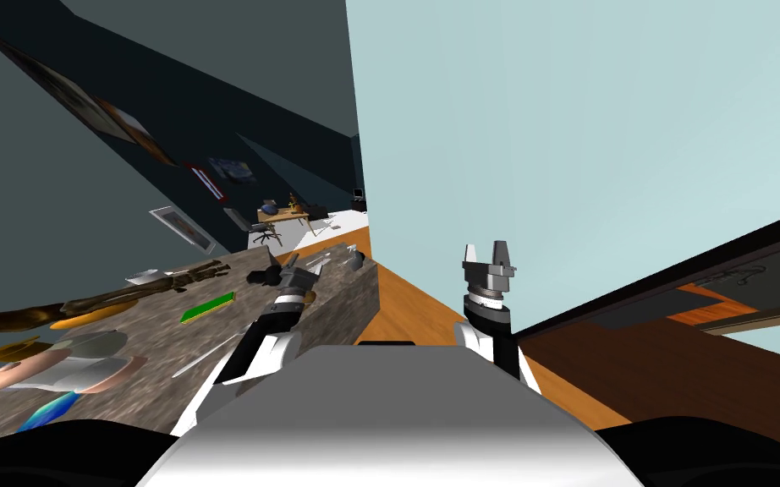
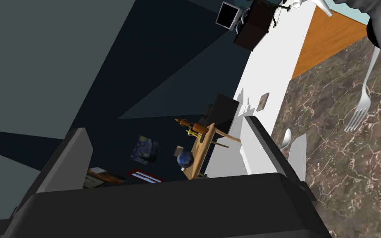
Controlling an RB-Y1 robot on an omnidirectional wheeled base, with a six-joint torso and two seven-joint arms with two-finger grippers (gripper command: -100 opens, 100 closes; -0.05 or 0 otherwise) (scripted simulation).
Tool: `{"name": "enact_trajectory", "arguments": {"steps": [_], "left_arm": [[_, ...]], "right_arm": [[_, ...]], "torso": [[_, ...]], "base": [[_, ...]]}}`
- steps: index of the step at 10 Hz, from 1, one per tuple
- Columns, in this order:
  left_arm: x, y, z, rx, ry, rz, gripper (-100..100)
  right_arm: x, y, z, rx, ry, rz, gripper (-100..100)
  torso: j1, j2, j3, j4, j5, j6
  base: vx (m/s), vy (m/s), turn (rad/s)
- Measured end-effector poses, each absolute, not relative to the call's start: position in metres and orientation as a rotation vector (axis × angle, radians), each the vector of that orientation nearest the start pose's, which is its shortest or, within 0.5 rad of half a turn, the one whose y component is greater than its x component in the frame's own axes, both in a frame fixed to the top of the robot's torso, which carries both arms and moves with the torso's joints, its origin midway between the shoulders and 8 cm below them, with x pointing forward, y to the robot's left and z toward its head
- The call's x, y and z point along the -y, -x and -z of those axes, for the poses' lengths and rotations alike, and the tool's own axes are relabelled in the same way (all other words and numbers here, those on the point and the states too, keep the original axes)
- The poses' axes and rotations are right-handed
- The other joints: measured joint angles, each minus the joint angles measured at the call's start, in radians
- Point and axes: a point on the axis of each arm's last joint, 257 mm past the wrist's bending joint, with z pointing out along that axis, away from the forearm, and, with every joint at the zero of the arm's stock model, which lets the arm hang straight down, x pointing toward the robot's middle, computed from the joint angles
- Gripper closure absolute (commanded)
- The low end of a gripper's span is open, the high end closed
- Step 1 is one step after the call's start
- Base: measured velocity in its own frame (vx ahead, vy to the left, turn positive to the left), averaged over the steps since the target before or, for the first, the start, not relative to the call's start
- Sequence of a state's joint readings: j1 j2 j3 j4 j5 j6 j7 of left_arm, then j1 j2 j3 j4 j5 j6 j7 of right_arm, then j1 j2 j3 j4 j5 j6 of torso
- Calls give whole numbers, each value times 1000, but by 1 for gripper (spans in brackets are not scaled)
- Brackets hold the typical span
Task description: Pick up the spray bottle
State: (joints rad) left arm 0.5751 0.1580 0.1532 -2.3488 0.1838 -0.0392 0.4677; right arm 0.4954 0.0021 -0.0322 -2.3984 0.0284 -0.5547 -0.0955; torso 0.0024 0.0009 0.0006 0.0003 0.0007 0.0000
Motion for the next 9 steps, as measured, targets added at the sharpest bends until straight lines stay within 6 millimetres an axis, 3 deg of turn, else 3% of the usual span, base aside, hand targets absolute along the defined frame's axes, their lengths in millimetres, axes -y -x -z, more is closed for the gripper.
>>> {"name": "enact_trajectory", "arguments": {"steps": [9], "left_arm": [[-375, -374, 102, -698, 1541, 1482, -100]], "right_arm": [[276, -306, -86, -486, -521, -1381, 0]], "torso": [[-1, -1, -1, 0, 0, 0]], "base": [[-9, 22, -58]]}}
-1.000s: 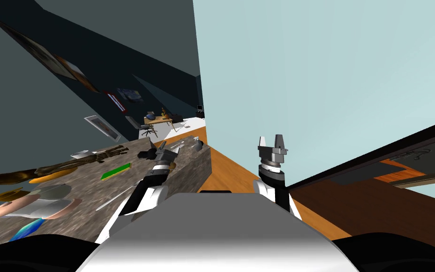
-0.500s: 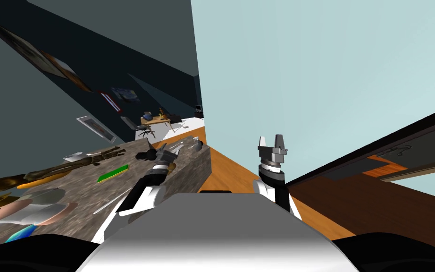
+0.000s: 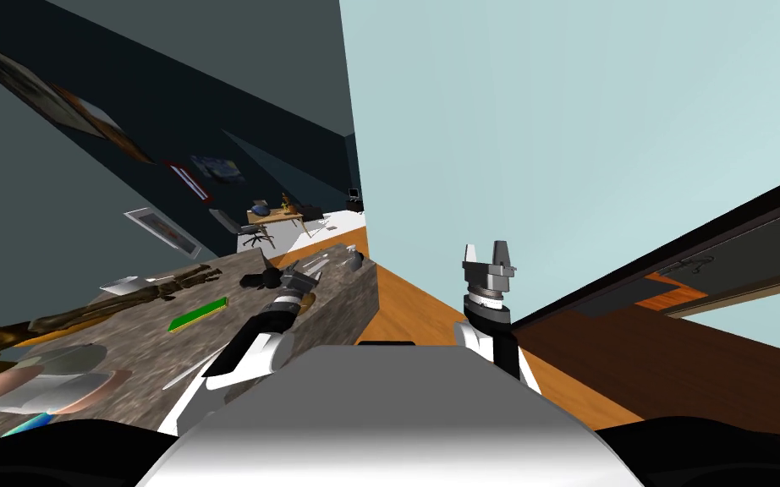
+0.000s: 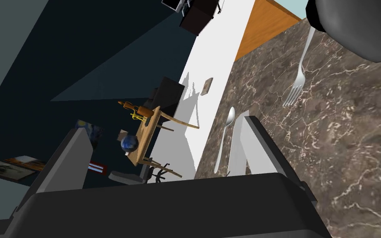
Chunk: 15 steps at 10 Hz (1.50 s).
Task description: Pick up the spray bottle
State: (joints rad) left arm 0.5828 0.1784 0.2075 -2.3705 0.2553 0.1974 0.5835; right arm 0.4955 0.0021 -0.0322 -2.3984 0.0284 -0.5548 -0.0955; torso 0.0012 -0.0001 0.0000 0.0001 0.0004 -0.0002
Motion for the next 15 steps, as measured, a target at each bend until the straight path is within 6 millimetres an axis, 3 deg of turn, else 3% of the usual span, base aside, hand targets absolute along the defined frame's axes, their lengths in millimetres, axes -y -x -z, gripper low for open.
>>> {"name": "enact_trajectory", "arguments": {"steps": [15], "left_arm": [[-403, -363, 175, -569, 2058, 1434, -100]], "right_arm": [[276, -306, -86, -486, -521, -1381, 0]], "torso": [[0, -1, -1, 0, 0, 0]], "base": [[5, 23, -69]]}}
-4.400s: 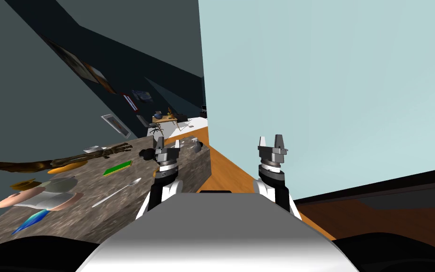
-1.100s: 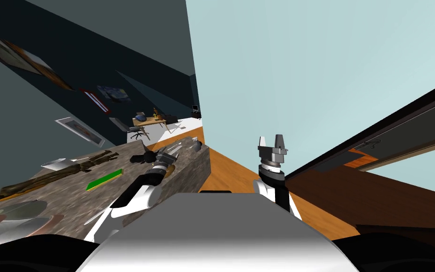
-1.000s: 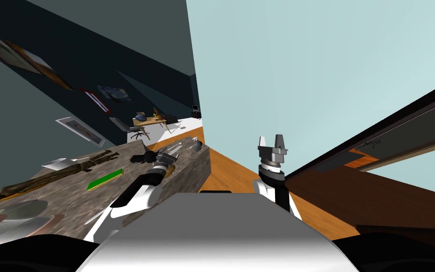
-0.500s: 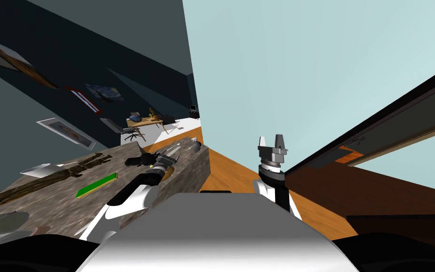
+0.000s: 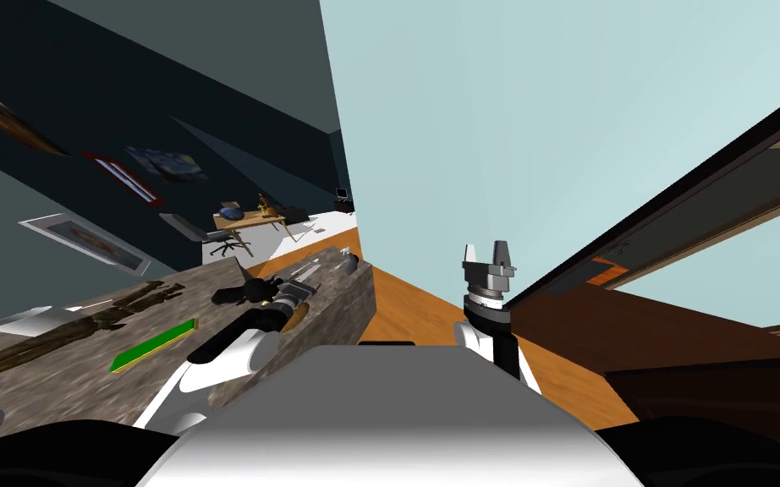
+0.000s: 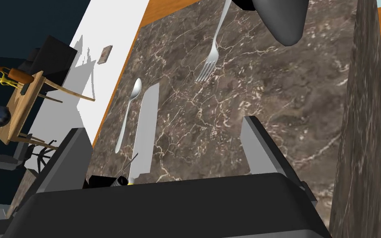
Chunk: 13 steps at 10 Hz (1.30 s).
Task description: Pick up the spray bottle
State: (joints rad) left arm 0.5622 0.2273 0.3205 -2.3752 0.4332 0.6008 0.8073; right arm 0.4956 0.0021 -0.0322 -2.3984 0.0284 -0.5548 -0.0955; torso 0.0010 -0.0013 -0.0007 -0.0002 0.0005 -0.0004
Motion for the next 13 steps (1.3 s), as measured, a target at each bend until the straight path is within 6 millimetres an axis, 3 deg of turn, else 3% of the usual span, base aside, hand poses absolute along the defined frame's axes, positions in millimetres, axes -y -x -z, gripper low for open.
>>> {"name": "enact_trajectory", "arguments": {"steps": [13], "left_arm": [[-402, -350, 219, -430, 2471, 1368, -100]], "right_arm": [[276, -306, -86, -486, -521, -1381, 0]], "torso": [[1, -2, -1, -1, 0, 0]], "base": [[28, 22, -92]]}}
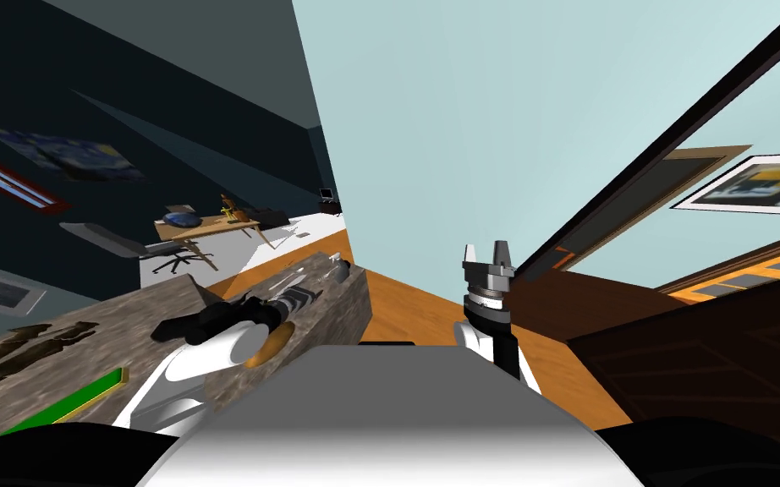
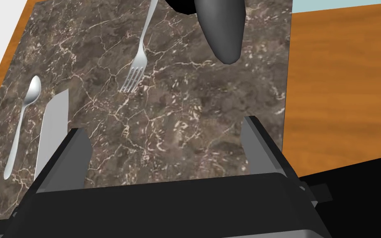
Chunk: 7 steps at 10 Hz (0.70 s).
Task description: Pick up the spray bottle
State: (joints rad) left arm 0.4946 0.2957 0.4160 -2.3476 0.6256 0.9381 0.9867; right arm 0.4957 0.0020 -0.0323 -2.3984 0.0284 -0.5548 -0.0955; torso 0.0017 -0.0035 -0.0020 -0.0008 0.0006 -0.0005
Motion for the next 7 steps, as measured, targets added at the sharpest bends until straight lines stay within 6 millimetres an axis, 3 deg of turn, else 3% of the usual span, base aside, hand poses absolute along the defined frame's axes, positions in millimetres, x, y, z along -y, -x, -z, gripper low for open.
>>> {"name": "enact_trajectory", "arguments": {"steps": [7], "left_arm": [[-392, -346, 232, -378, 2667, 1321, -100]], "right_arm": [[276, -306, -86, -486, -521, -1381, 0]], "torso": [[-1, -1, 0, 0, 0, 0]], "base": [[44, 24, -104]]}}
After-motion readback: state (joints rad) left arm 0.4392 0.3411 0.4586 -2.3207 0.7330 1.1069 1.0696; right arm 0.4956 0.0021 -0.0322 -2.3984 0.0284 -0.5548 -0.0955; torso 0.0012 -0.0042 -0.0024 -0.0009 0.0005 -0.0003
